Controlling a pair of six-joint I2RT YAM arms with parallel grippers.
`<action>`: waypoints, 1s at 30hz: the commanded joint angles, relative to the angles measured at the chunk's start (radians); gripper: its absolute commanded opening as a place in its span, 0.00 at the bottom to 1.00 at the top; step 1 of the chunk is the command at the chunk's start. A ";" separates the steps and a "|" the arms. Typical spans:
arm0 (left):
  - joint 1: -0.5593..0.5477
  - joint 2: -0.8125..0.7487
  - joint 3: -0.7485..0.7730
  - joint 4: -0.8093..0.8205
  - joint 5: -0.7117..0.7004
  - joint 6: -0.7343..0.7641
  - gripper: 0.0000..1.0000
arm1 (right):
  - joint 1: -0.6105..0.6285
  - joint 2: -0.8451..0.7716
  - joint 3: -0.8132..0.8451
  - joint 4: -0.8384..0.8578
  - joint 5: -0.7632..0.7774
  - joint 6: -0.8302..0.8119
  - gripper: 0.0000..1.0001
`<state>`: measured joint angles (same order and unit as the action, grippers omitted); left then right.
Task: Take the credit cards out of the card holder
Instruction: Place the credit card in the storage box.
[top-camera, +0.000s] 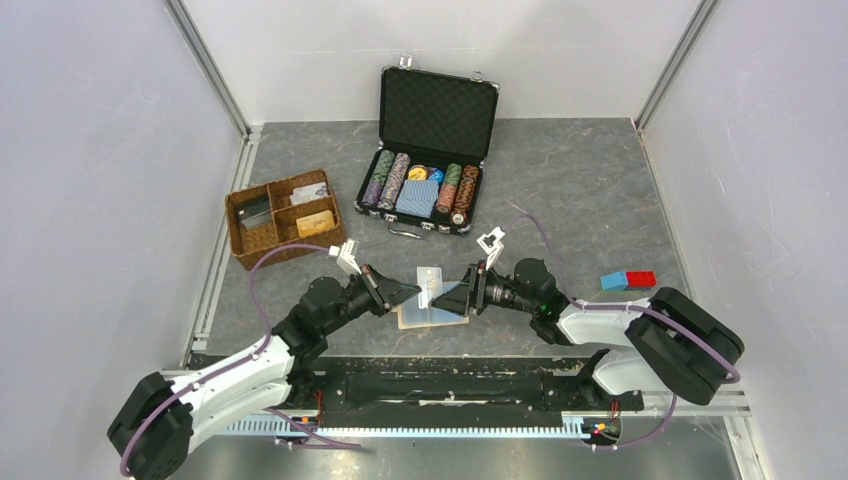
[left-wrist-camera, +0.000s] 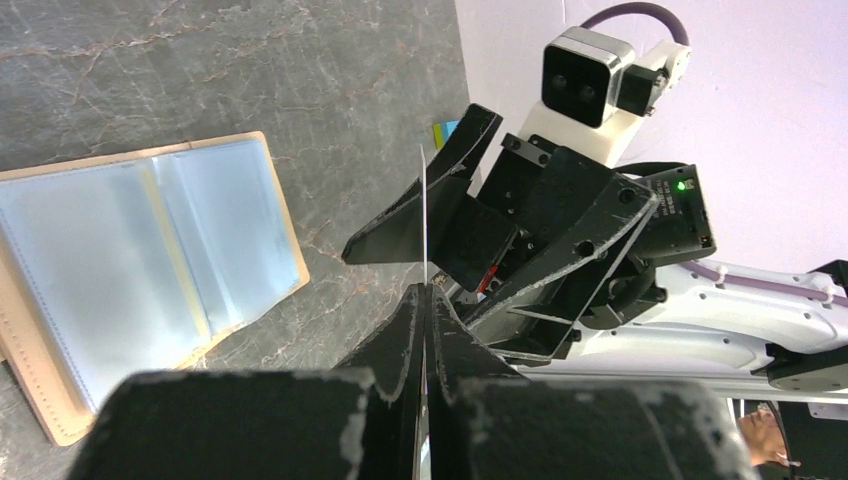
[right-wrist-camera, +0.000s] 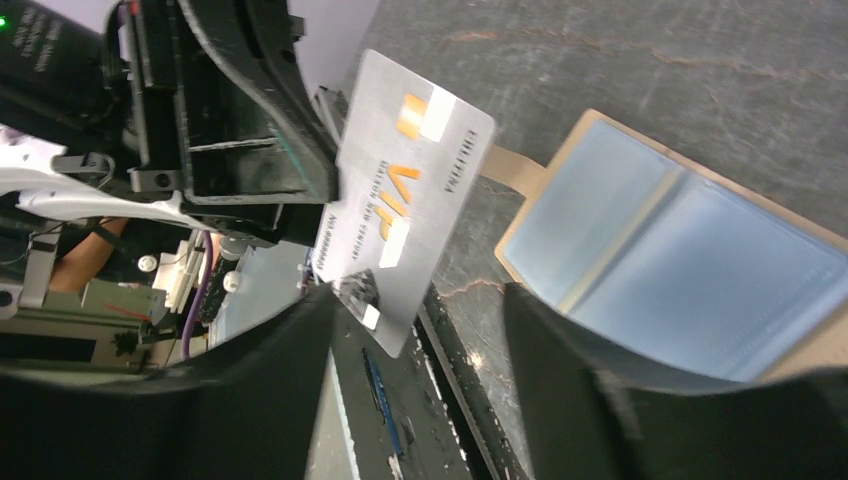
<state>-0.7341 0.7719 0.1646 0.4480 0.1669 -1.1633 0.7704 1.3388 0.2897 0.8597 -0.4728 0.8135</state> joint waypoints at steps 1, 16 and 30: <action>0.004 0.025 0.003 0.085 0.035 -0.034 0.02 | 0.004 0.037 0.012 0.218 -0.078 0.079 0.51; 0.005 -0.046 0.204 -0.409 0.171 0.262 0.61 | -0.026 -0.041 -0.017 -0.066 -0.361 -0.205 0.00; 0.004 0.172 0.484 -0.766 0.473 0.593 0.49 | 0.061 -0.045 -0.013 -0.176 -0.489 -0.344 0.00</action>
<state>-0.7269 0.9085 0.5732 -0.2180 0.5171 -0.7200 0.8124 1.3098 0.2649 0.6868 -0.9241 0.5198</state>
